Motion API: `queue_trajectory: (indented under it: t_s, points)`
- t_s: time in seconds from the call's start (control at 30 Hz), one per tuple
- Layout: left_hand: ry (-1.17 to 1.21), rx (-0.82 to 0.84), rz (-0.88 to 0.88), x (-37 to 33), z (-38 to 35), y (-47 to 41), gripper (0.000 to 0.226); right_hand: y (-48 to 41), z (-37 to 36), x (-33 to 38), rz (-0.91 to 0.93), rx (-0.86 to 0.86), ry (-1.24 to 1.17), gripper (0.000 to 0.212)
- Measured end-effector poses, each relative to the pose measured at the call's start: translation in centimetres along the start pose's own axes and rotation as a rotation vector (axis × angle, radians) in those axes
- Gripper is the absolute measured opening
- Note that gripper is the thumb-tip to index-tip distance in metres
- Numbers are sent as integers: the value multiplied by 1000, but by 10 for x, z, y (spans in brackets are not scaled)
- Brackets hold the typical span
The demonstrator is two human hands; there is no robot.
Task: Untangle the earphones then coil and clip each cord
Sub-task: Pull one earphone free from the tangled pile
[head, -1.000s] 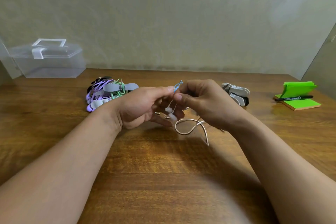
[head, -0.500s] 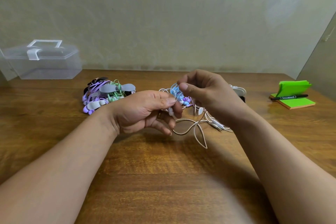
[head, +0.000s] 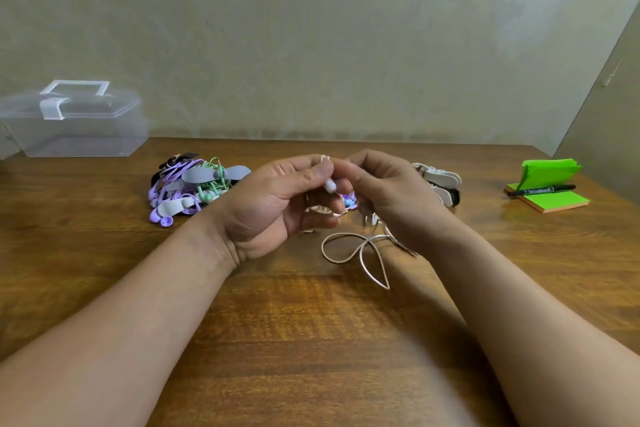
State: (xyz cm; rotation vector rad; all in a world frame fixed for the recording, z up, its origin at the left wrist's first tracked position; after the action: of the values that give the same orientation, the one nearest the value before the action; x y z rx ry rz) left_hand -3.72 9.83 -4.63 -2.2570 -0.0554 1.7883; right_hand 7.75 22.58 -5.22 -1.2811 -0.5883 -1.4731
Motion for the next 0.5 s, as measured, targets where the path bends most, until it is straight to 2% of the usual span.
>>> queue_trajectory:
  t_s: [0.07,0.13,0.27,0.37,0.5]
  points:
    - [79,-98,-58,-2,6,-2,27,0,-7,-2,-19,34,32,24]
    - [48,-180,-81,-1,12,-3,26,-2,-14,-2,-27,53,135,23]
    - [-256,-298,-32,1,19,-2,21,-4,-22,-2,-53,67,405,21]
    - [-393,-325,6,1,17,0,22,-3,-18,-1,-91,43,476,19]
    - [-313,-298,13,1,15,0,26,-3,-14,-4,-137,-14,465,21]
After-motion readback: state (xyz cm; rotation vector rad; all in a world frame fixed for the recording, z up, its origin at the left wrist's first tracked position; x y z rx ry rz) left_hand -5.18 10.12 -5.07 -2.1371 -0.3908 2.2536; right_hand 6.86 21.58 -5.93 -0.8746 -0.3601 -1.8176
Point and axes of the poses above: each hand's wrist, its own y-axis away from the middle knuckle, its own z-axis out of the back of the hand, x = y × z, the point moved 4 cm from there along -y, towards the middle knuckle, and after that the axes turned 15 degrees about x, right-handed, at the moved point
